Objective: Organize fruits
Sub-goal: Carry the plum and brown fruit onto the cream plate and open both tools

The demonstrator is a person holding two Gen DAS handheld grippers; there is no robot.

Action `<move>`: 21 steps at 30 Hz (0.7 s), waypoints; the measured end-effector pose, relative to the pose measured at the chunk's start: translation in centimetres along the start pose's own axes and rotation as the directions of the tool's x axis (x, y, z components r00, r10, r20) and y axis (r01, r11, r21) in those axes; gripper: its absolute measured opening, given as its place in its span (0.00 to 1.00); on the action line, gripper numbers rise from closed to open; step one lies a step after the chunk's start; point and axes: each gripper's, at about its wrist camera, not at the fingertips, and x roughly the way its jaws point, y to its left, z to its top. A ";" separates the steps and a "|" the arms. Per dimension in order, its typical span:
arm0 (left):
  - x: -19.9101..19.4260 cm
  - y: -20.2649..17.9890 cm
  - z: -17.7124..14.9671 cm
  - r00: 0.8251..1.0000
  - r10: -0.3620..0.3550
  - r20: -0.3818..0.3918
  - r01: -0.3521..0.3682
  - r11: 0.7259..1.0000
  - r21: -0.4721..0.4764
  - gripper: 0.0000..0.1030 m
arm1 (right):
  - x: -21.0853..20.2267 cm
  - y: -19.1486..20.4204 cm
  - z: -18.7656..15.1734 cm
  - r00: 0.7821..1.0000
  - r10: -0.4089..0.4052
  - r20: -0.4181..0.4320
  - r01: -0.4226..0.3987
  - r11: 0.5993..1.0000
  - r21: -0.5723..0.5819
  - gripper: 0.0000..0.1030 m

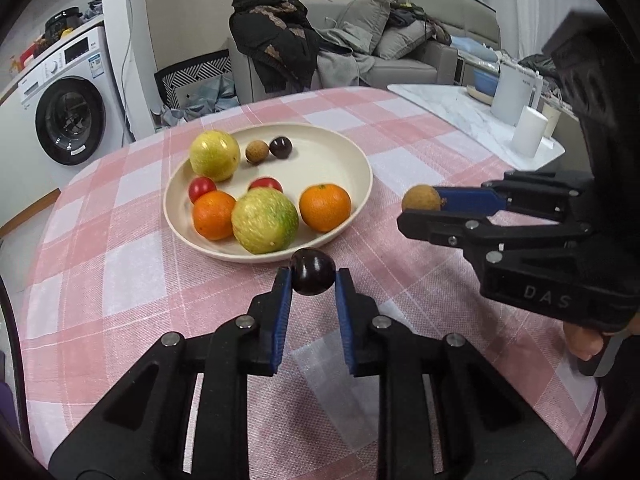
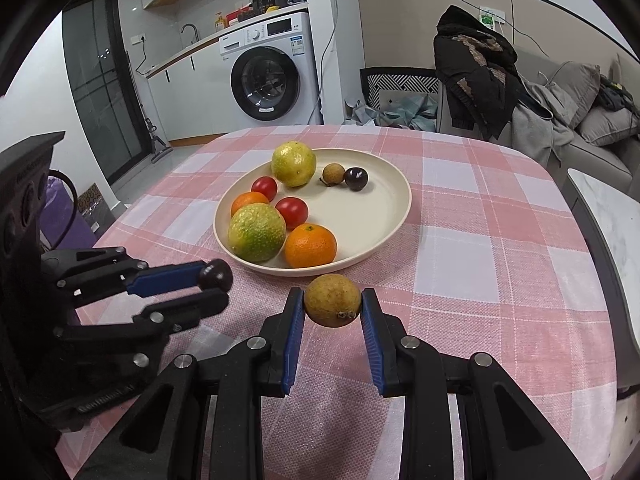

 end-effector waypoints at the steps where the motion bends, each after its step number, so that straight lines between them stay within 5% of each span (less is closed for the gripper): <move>1: -0.4 0.2 0.1 1.000 0.002 0.011 -0.002 1.000 -0.006 0.19 | -0.1 -0.1 0.1 1.000 0.002 0.006 -0.002 1.000 0.005 0.28; 21: -2.7 4.3 3.6 0.991 0.093 0.097 -0.088 0.994 -0.059 0.19 | 1.1 -0.6 3.7 1.000 -0.011 0.022 0.010 0.999 0.053 0.28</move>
